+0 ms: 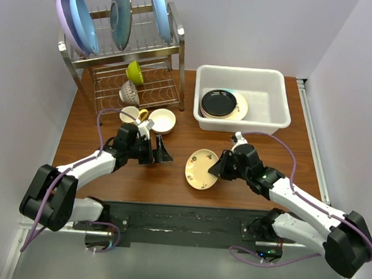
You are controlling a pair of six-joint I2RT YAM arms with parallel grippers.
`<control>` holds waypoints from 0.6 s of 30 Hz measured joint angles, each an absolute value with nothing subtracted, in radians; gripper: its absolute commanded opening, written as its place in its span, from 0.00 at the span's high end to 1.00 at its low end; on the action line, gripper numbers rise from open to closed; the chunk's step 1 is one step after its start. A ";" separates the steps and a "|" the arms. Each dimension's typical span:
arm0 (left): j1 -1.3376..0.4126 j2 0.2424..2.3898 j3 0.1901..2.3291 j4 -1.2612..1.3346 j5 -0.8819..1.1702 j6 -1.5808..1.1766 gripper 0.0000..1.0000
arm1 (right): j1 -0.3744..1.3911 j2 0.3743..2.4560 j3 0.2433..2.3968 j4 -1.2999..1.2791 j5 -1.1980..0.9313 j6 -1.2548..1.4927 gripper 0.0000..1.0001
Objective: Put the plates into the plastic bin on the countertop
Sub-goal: Pick up the plate at the center of the board.
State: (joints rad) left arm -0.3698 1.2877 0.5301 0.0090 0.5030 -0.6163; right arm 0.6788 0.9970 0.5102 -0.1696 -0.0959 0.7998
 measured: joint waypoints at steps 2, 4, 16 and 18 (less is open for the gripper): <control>-0.370 1.287 0.530 0.009 0.504 -0.616 0.02 | 0.679 0.980 0.532 -0.226 -0.068 0.781 1.00; -0.370 1.287 0.530 0.009 0.506 -0.616 0.02 | 0.678 0.980 0.565 -0.268 -0.049 0.762 1.00; -0.370 1.286 0.530 0.009 0.520 -0.616 0.00 | 0.639 1.097 0.762 -0.291 -0.047 0.690 1.00; -0.371 1.286 0.530 0.009 0.521 -0.617 0.00 | 0.622 1.119 0.797 -0.291 -0.055 0.677 1.00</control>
State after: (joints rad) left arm -0.3706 1.2861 0.5301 0.0090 0.5209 -0.6167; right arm 0.6220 1.1191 0.7971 -0.2913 -0.0551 0.6773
